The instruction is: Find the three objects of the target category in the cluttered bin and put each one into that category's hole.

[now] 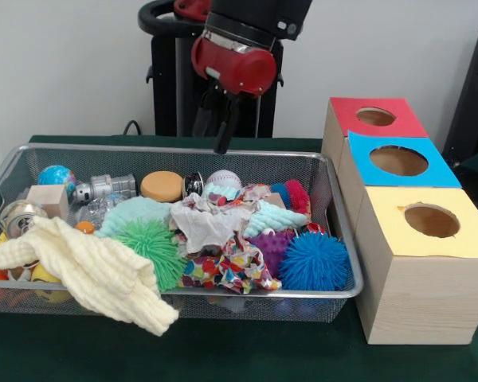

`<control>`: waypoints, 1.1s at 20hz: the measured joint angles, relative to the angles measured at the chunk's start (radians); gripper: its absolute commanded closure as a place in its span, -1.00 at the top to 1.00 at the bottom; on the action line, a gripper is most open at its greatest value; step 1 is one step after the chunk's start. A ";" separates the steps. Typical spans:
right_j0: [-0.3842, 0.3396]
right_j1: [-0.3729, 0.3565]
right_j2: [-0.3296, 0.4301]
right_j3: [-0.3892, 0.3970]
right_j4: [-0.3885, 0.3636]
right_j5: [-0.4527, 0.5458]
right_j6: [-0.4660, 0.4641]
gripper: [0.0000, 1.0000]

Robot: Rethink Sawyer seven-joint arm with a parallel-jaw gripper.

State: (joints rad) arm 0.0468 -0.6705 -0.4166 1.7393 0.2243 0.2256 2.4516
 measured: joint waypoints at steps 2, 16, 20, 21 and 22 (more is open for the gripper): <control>-0.014 -0.004 0.001 0.002 -0.001 0.000 0.000 1.00; -0.264 -0.057 0.112 0.069 -0.070 -0.005 0.000 1.00; -0.329 -0.057 0.139 0.100 -0.132 -0.034 0.000 1.00; -0.345 -0.057 0.148 0.108 -0.150 -0.045 0.000 1.00; -0.357 -0.057 0.157 0.115 -0.165 -0.056 0.000 1.00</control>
State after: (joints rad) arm -0.3103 -0.7273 -0.2596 1.8539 0.0591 0.1700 2.4516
